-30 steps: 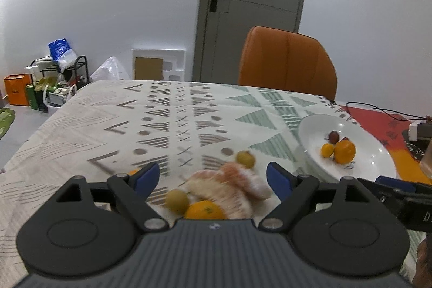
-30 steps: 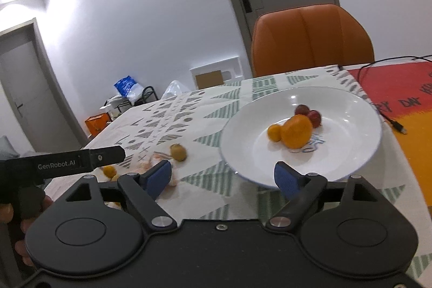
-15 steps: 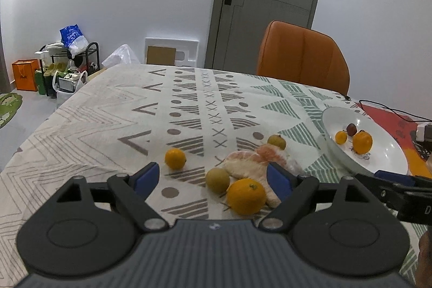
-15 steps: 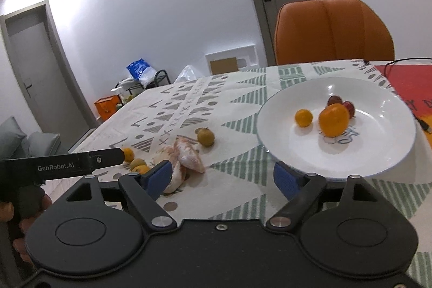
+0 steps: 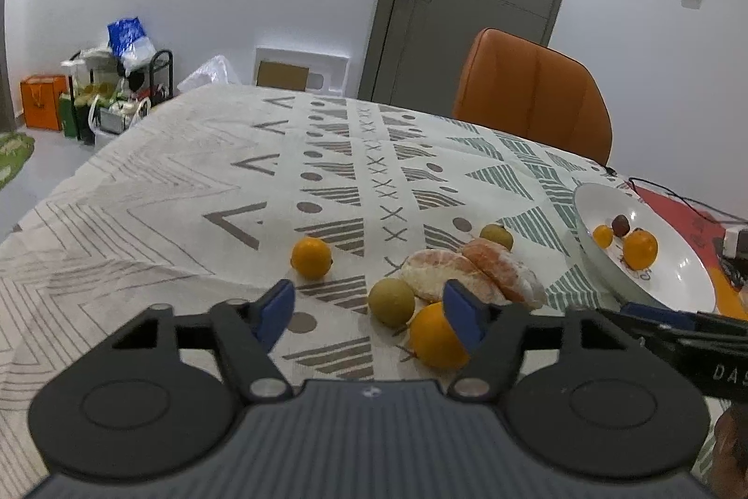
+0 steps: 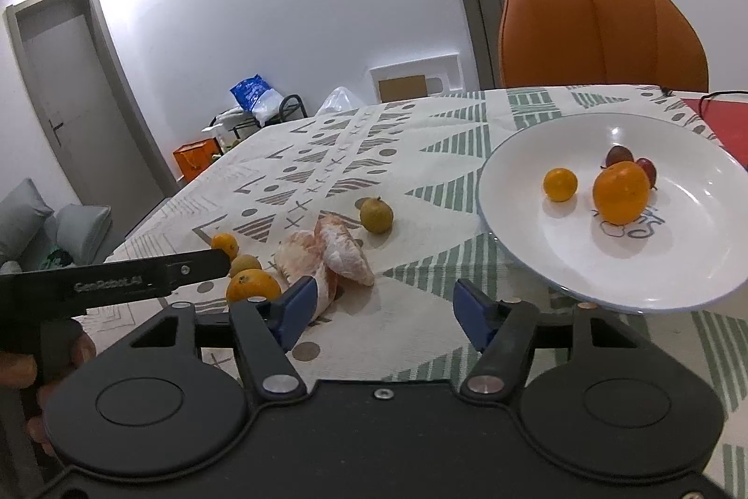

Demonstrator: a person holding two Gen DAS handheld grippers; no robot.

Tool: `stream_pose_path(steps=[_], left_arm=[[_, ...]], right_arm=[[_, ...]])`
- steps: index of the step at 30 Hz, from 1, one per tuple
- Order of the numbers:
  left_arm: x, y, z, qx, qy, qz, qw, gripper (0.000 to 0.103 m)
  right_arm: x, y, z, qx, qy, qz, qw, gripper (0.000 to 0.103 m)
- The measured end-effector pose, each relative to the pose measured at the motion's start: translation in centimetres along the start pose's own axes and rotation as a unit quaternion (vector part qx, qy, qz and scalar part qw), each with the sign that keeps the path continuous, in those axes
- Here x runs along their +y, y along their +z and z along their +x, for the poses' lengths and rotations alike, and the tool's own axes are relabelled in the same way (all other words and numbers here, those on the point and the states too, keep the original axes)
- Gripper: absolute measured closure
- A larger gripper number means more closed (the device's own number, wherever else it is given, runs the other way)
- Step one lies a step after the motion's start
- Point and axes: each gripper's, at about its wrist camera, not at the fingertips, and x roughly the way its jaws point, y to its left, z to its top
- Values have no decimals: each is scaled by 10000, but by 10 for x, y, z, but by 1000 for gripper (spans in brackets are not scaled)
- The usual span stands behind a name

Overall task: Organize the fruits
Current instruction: 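Grasp the brown pear with the left tool while the right tool grasps a pomelo piece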

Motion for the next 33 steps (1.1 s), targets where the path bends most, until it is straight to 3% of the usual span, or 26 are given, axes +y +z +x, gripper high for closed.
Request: stream_pose_path(steps=[2, 7, 25, 31, 33], left_arm=[[3, 1, 4, 22, -11, -88, 10000, 48], [6, 2, 11, 79, -81, -203, 9997, 57], [13, 3, 30, 216, -528, -478, 9972, 62], [17, 4, 32, 293, -847, -618, 9941, 79], [17, 4, 31, 295, -841, -615, 9941, 81]], right_arm=[[1, 2, 3, 18, 10, -35, 10000, 40], [3, 5, 11, 67, 42, -74, 9999, 41], [20, 19, 46, 230, 246, -228, 9992, 54], [22, 21, 61, 339, 294, -241, 9987, 64], [23, 19, 62, 318, 260, -262, 9988, 70]])
